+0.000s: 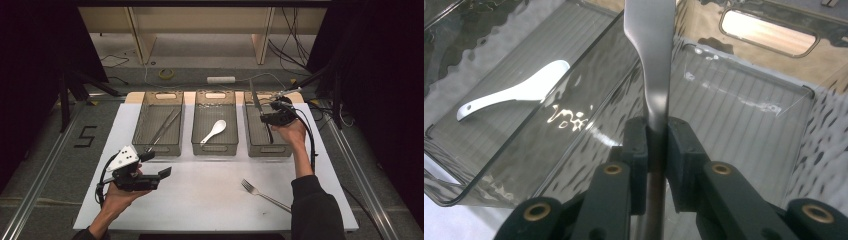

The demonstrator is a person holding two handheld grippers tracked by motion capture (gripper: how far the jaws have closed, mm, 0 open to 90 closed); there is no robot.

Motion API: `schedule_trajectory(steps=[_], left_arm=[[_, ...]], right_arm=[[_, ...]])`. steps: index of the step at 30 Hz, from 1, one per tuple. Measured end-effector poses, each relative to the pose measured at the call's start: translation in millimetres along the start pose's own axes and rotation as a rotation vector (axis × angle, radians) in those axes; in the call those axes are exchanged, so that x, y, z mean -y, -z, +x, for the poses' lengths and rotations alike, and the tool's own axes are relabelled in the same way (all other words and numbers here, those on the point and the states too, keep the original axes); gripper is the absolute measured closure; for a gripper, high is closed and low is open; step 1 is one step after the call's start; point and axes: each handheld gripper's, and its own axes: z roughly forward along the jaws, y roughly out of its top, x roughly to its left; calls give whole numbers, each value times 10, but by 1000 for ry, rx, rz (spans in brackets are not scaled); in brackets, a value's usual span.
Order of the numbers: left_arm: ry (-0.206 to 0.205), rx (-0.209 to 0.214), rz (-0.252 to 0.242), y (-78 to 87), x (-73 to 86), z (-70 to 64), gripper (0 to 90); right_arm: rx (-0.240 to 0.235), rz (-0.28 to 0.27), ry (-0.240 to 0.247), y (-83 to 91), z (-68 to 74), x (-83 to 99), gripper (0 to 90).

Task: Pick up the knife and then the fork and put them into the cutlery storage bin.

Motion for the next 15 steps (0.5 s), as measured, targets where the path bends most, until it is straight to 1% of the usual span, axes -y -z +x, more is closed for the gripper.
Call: schedule_trajectory(steps=[15], left_arm=[[-1,0,0,-1,0,1,160]], right_arm=[[6,27,-17,-99,-16,86,807]])
